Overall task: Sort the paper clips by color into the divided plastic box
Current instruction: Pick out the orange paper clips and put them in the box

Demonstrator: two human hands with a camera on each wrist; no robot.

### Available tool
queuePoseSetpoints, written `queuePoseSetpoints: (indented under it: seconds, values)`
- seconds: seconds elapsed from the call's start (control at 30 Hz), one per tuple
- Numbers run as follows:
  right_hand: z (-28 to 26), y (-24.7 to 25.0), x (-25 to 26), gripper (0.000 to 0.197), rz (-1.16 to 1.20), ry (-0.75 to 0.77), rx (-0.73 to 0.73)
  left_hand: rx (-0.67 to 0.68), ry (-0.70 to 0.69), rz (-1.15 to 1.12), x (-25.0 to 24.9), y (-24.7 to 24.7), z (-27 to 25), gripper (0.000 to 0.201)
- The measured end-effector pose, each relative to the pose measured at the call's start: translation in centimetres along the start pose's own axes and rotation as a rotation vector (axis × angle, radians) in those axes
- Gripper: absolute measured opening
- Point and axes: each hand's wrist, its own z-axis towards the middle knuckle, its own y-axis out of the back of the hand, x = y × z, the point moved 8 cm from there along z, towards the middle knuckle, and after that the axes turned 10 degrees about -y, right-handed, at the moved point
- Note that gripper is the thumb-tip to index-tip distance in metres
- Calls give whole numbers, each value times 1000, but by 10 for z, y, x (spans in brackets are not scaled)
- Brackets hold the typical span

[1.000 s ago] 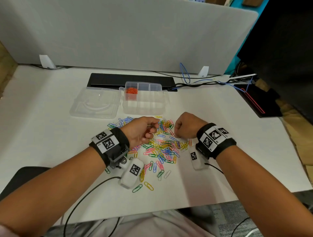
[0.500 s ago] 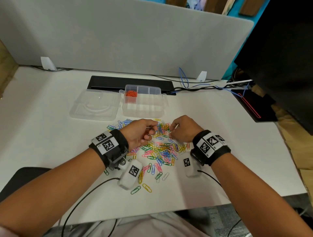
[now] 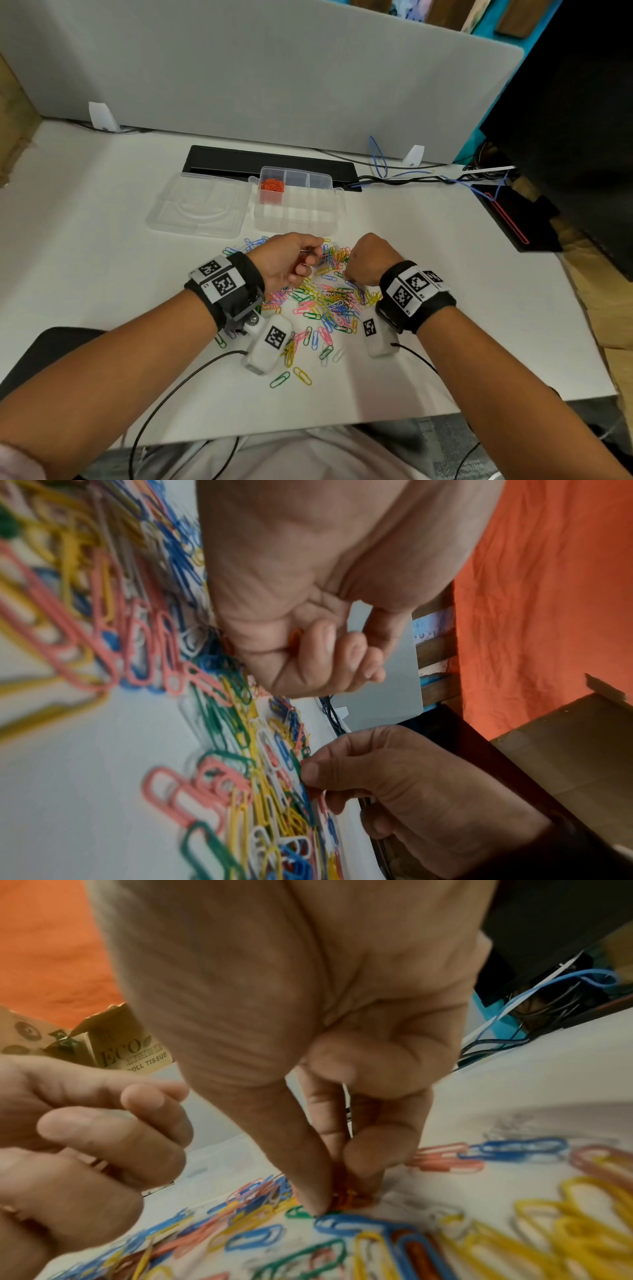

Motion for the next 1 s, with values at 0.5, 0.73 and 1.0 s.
queuePoseSetpoints:
  seconds: [0.5, 0.73, 1.0]
  values:
    - [-20, 31, -2, 14, 426, 200, 78, -30, 18, -20, 11, -14, -4, 28]
    - [-42, 50, 6, 18, 585, 315, 64, -26, 39, -153, 20, -42, -1, 29]
    - [-29, 45, -11, 14, 637, 211, 27, -134, -143, -211, 4, -41, 4, 17]
